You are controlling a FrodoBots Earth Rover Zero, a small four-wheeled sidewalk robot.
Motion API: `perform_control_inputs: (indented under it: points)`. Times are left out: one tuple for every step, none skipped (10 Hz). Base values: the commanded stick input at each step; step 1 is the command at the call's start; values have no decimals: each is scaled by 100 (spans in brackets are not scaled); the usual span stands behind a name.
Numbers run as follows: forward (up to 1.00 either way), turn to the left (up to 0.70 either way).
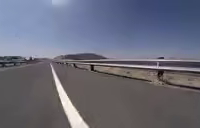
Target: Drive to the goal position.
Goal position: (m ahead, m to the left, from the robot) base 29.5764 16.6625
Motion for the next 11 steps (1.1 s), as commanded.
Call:
perform_control_inputs:
  points:
    - [100, 0]
    - [100, 0]
    - [100, 0]
    - [100, 0]
    - [100, 27]
    - [100, 27]
    - [100, 27]
    - [100, 27]
    - [100, 27]
    - [100, 0]
    - [100, 0]
